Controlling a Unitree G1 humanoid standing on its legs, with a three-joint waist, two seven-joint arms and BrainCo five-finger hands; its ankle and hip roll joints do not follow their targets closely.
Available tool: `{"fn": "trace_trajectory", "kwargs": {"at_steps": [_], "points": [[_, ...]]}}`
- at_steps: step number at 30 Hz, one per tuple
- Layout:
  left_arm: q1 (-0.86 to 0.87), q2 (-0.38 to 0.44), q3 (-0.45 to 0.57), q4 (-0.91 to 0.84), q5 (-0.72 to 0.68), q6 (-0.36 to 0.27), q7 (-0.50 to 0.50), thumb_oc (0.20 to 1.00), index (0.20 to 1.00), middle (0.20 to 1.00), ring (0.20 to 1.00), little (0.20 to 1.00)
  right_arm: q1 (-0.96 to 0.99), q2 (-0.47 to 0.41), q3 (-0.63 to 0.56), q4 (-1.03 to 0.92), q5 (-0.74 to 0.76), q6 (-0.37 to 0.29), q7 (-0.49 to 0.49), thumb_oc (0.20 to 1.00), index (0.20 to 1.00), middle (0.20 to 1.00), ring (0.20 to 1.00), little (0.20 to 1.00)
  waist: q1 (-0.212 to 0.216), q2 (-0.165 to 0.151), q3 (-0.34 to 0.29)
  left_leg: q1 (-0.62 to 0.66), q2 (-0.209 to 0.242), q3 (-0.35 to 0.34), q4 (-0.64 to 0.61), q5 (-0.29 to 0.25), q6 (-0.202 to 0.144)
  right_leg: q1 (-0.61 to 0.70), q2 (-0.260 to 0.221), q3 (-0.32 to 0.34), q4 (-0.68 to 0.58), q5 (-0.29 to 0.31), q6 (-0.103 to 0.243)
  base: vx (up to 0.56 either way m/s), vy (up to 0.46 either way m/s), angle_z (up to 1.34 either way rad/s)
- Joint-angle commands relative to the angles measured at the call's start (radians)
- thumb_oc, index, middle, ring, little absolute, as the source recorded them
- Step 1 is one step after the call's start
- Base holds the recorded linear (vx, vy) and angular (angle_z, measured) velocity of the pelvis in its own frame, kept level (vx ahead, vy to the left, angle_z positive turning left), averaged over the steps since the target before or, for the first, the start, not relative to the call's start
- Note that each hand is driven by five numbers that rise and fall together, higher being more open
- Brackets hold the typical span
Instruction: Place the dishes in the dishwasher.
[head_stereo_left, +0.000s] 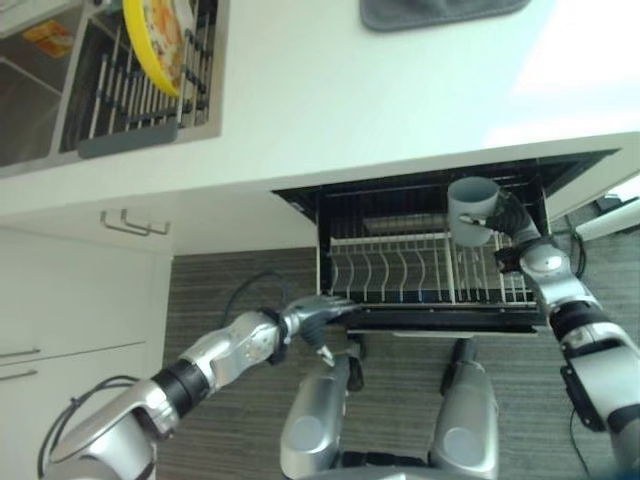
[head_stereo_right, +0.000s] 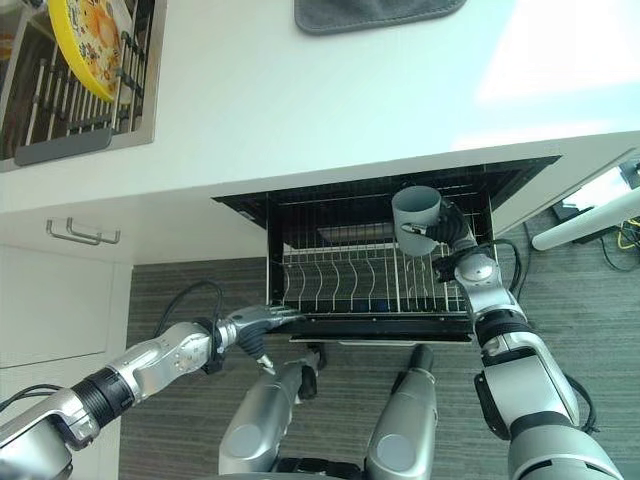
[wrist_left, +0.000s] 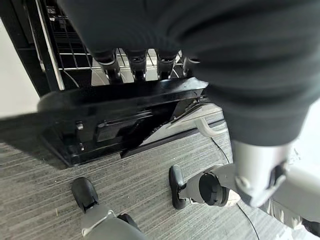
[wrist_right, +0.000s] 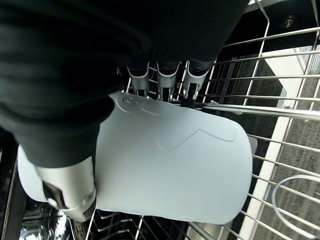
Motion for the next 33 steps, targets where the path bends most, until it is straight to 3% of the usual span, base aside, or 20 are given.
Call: {"fn": "trace_trajectory", "kwargs": {"at_steps": [1,9,13,17,18,19,22,33], "points": [[0.038,-0.050,-0.026,-0.030,0.023,-0.036,0.027,1.000,1.000,1.000,1.000,1.000,-0.035,-0.061,-0.068,0.019,0.036,0.024,-0.124,0.200,0.200,0.200,0.200,0.200,0.006,0.061,-0.008,0.023,0.043,0.003,0.109,-0.132,-0.025,-0.046,0.003,-0.005,0.045,-0.005,-0.059,0.02,0.052,-0.04],[0.084,-0.083,-0.044,0.004,0.080,-0.075,0.069,1.000,1.000,1.000,1.000,1.000,-0.006,-0.035,-0.128,0.032,0.072,0.048,-0.318,0.200,0.200,0.200,0.200,0.200,-0.008,0.086,-0.008,0.029,0.036,0.018,0.100,-0.135,-0.025,-0.055,-0.006,0.007,0.046,-0.010,-0.059,0.03,0.058,-0.06],[0.100,-0.099,-0.058,0.029,0.096,-0.092,0.106,1.000,1.000,1.000,1.000,1.000,-0.005,-0.034,-0.126,0.051,0.002,0.061,-0.364,0.200,0.200,0.200,0.200,0.200,-0.011,0.094,-0.008,0.024,0.036,0.025,0.101,-0.136,-0.024,-0.065,-0.010,0.011,0.048,-0.010,-0.060,0.02,0.030,-0.01],[0.120,-0.106,-0.074,0.045,0.156,-0.107,0.129,1.000,1.000,1.000,1.000,1.000,-0.014,-0.032,-0.115,0.077,0.023,0.102,-0.408,0.200,0.200,0.200,0.200,0.200,-0.006,0.094,-0.008,0.013,0.037,0.029,0.104,-0.138,-0.023,-0.075,-0.011,0.009,0.048,-0.010,-0.062,0.00,-0.010,-0.04],[0.123,-0.106,-0.076,0.048,0.162,-0.109,0.136,1.000,1.000,1.000,1.000,1.000,-0.015,-0.031,-0.113,0.080,0.028,0.105,-0.414,0.235,0.235,0.235,0.235,0.235,-0.005,0.095,-0.008,0.011,0.038,0.031,0.104,-0.137,-0.022,-0.076,-0.012,0.009,0.048,-0.009,-0.062,0.00,-0.010,-0.03],[0.129,-0.109,-0.081,0.056,0.171,-0.110,0.150,1.000,1.000,1.000,1.000,1.000,-0.017,-0.030,-0.113,0.085,0.027,0.106,-0.430,1.000,1.000,1.000,1.000,1.000,-0.005,0.095,-0.008,0.009,0.039,0.032,0.105,-0.137,-0.022,-0.079,-0.013,0.009,0.050,-0.009,-0.062,0.01,-0.009,-0.04],[0.146,-0.118,-0.094,0.076,0.194,-0.115,0.184,1.000,1.000,1.000,1.000,1.000,-0.030,-0.031,-0.110,0.102,0.010,0.128,-0.500,1.000,1.000,1.000,1.000,1.000,-0.003,0.098,-0.008,0.004,0.040,0.035,0.112,-0.139,-0.021,-0.084,-0.013,0.011,0.058,-0.012,-0.064,0.00,-0.002,-0.01],[0.196,-0.144,-0.116,0.129,0.259,-0.131,0.269,1.000,1.000,1.000,1.000,1.000,-0.037,-0.011,-0.097,0.117,0.010,0.092,-0.499,1.000,1.000,1.000,1.000,1.000,0.001,0.100,-0.008,0.000,0.042,0.035,0.126,-0.144,-0.016,-0.089,-0.012,0.016,0.076,-0.022,-0.072,0.01,0.001,0.00]]}}
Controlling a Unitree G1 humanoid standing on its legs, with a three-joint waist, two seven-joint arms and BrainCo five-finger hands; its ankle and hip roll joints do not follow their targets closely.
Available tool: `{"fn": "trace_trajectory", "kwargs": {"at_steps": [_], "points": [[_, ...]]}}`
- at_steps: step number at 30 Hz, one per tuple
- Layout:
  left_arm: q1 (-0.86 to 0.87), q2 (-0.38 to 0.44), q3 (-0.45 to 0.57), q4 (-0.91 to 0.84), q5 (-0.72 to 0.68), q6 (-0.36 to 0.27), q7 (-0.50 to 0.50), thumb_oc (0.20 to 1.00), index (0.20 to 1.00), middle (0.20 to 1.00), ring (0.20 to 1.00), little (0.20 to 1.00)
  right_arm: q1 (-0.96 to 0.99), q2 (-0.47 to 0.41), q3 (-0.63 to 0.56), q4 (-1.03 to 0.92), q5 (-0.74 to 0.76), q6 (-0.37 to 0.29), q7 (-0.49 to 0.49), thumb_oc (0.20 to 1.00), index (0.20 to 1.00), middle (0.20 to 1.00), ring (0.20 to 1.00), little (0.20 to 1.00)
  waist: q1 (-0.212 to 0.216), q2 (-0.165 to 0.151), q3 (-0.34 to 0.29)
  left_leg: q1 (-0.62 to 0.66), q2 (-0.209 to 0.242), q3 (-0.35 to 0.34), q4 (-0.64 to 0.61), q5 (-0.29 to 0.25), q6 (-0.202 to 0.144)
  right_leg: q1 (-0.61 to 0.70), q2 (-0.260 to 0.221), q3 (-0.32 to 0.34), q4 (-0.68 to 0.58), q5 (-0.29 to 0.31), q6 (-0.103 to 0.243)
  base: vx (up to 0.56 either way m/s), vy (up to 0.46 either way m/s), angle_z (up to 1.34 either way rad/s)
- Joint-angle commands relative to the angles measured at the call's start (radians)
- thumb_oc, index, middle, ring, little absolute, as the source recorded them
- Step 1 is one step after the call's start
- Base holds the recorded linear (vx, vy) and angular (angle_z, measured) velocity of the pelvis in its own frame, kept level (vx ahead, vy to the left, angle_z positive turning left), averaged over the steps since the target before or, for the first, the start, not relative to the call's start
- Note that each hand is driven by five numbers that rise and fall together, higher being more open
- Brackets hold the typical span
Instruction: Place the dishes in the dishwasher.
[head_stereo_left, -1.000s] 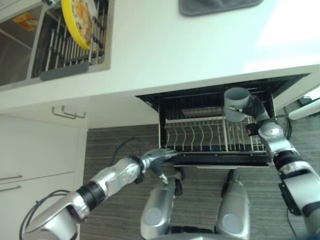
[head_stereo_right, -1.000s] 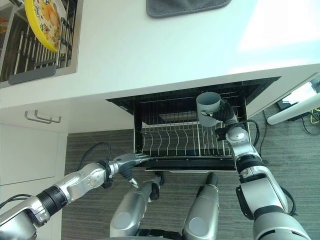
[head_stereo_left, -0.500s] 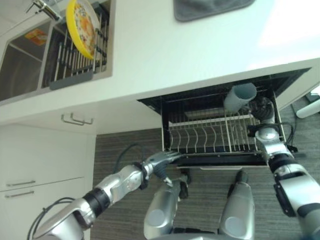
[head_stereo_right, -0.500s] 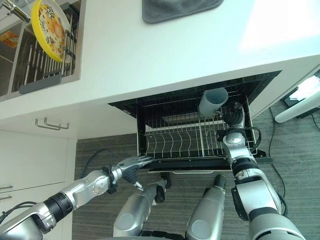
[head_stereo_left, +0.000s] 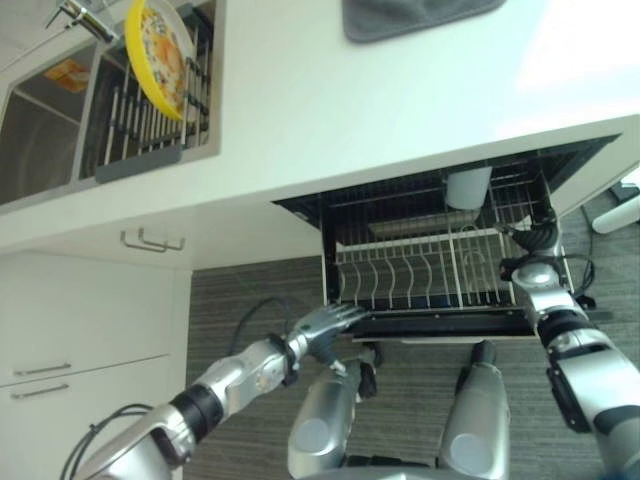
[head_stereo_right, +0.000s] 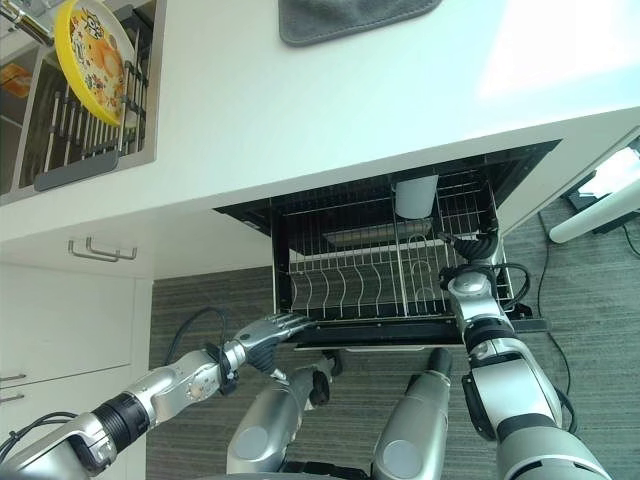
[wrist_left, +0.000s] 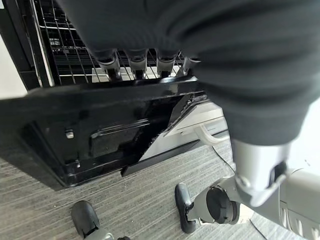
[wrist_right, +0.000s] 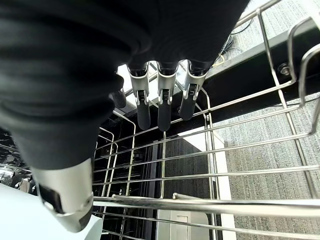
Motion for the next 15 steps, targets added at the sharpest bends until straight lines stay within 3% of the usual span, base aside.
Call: {"fn": "trace_trajectory", "kwargs": {"at_steps": [1,10,15], "points": [[0.104,-0.024,-0.115,0.000,0.094,-0.056,-0.007,1.000,1.000,1.000,1.000,1.000,-0.053,-0.066,-0.027,0.012,0.000,-0.063,-0.030,1.000,1.000,1.000,1.000,1.000,-0.001,0.047,0.027,0.009,0.046,-0.004,0.132,-0.143,-0.018,-0.047,-0.005,-0.020,0.063,-0.024,-0.075,0.00,0.000,0.00],[0.137,-0.037,-0.097,0.032,0.150,-0.021,0.072,1.000,1.000,1.000,1.000,1.000,0.000,0.012,-0.053,-0.066,0.190,-0.186,0.040,1.000,1.000,1.000,1.000,1.000,-0.010,0.024,0.027,0.054,0.056,0.004,0.127,-0.152,-0.016,0.001,0.002,-0.026,0.047,-0.026,-0.075,0.00,0.000,0.00],[0.154,-0.043,-0.072,0.043,0.168,0.006,0.110,1.000,1.000,1.000,1.000,1.000,0.065,0.076,-0.053,-0.124,0.200,-0.230,0.058,1.000,1.000,1.000,1.000,1.000,-0.023,0.008,0.027,0.123,0.064,0.014,0.103,-0.155,-0.018,0.073,0.003,-0.040,0.019,-0.029,-0.070,0.00,-0.001,-0.01]]}}
